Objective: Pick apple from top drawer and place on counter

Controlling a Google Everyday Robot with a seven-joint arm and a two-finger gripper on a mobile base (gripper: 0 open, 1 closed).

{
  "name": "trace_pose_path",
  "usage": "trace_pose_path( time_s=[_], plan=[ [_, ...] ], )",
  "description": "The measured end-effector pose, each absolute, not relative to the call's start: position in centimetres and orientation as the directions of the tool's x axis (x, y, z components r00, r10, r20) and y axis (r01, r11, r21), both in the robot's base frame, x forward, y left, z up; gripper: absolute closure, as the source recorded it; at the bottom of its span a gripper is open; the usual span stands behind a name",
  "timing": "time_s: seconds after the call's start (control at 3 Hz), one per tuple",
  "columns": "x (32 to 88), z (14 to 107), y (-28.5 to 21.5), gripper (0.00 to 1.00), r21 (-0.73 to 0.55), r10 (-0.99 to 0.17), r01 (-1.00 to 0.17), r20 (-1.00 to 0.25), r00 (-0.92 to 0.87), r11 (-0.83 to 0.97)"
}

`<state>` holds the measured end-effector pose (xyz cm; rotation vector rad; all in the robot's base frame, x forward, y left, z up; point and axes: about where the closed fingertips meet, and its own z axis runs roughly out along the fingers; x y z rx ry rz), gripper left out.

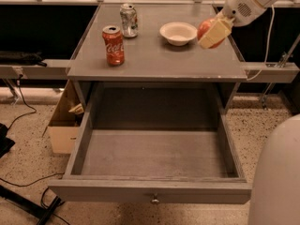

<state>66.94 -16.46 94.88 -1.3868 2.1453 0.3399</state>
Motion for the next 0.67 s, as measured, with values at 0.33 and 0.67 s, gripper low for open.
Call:
trace_pose_path(
  time_s=[0.33, 0.67],
  plan=[
    [68.1, 91.9, -14.5, 1.0, -0.078, -0.742, -0.882, -0.578, -0.34, 0.465],
    [68.4, 89.5, -12.2, 1.0, -0.141, -0.758, -0.873, -0.573, -0.312, 0.467]
  ],
)
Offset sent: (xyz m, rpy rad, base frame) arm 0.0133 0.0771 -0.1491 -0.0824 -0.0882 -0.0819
